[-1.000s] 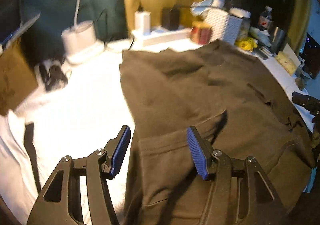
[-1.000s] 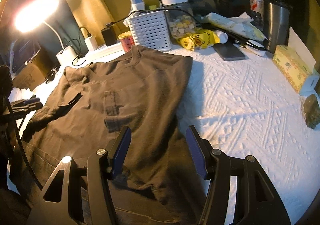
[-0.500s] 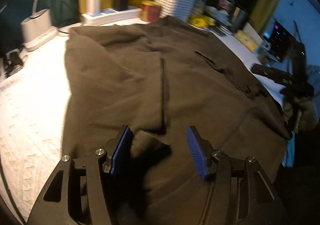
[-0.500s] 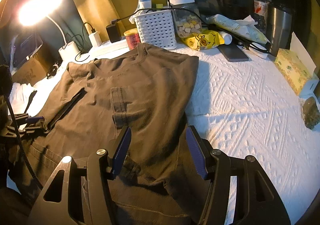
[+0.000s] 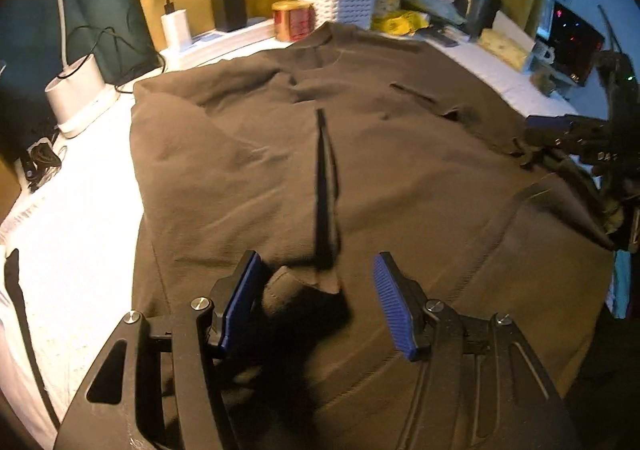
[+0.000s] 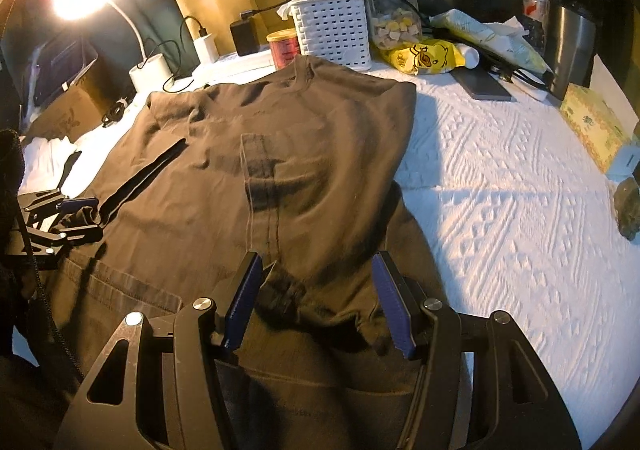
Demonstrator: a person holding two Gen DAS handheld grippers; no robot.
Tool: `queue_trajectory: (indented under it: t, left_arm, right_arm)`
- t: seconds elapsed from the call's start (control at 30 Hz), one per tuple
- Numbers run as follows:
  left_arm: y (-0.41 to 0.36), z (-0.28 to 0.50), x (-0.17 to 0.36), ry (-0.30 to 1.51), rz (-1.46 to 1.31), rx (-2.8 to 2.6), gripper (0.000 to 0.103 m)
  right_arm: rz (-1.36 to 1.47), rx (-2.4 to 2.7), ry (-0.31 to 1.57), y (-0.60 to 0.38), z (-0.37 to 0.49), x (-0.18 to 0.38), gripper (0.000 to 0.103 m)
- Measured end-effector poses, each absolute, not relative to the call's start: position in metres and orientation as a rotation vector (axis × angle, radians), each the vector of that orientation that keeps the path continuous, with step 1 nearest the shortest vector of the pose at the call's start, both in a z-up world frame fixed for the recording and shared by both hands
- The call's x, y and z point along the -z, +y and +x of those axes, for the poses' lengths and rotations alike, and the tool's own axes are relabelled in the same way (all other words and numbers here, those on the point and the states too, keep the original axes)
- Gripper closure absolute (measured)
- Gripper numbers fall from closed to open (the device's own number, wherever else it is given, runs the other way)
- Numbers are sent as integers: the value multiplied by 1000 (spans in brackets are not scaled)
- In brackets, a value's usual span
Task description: Fold small clothes
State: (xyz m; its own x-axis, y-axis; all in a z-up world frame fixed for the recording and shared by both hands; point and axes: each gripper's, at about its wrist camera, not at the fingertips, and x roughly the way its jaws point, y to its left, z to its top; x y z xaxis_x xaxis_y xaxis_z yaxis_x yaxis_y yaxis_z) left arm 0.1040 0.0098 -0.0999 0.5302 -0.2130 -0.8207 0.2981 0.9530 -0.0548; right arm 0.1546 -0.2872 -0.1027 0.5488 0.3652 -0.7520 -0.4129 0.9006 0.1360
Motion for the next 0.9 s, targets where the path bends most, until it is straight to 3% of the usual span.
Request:
queue_trajectory:
  t: [0.9]
  left_arm:
    - [56, 4, 77, 803, -30, 96, 45]
  right_arm:
    - [-74, -353, 832, -330, 77, 101, 43]
